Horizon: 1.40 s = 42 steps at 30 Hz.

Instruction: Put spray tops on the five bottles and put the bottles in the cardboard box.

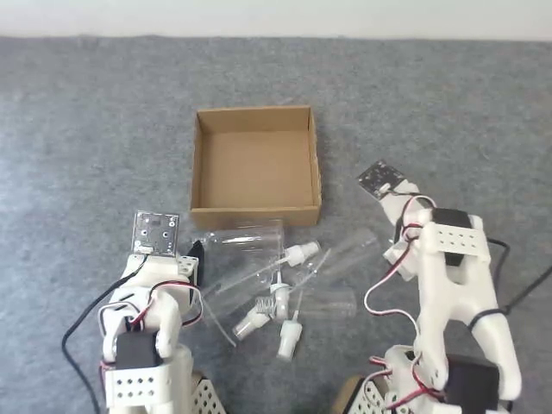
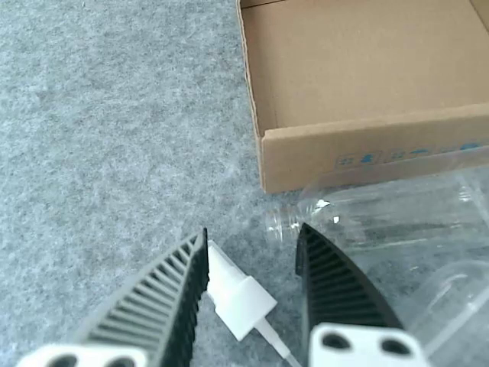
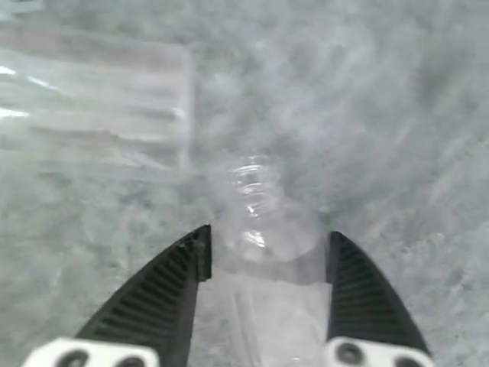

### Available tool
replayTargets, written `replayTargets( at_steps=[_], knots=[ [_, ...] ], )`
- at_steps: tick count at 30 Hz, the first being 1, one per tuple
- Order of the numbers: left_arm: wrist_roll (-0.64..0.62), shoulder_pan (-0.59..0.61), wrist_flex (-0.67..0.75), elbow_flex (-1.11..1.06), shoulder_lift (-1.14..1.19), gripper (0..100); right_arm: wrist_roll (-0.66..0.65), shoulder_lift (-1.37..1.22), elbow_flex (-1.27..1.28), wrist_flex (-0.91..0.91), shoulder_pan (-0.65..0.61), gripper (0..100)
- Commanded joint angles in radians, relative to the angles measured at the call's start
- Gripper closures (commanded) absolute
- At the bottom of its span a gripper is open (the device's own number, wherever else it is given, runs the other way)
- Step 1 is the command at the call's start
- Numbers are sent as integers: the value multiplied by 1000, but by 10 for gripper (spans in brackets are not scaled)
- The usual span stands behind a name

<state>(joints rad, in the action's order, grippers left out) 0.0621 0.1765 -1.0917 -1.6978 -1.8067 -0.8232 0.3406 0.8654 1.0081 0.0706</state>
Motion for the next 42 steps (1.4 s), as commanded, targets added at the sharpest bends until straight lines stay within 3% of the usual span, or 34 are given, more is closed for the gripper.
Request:
replayTargets(
  at_steps=[1, 9, 18, 28, 35, 42],
  knots=[
    [6, 6, 6, 19, -15, 822, 14, 45, -6, 41, -41, 731],
    [6, 6, 6, 19, -15, 822, 6, 45, -6, 45, -41, 725],
    [6, 6, 6, 19, -15, 822, -163, 45, -5, 96, -35, 724],
    [6, 6, 6, 19, -15, 822, -195, 45, -5, 93, -33, 731],
    [6, 6, 6, 19, -15, 822, -192, 45, -6, 87, -33, 904],
    [6, 6, 6, 19, -15, 822, -190, 56, -8, 96, -33, 919]
  ],
)
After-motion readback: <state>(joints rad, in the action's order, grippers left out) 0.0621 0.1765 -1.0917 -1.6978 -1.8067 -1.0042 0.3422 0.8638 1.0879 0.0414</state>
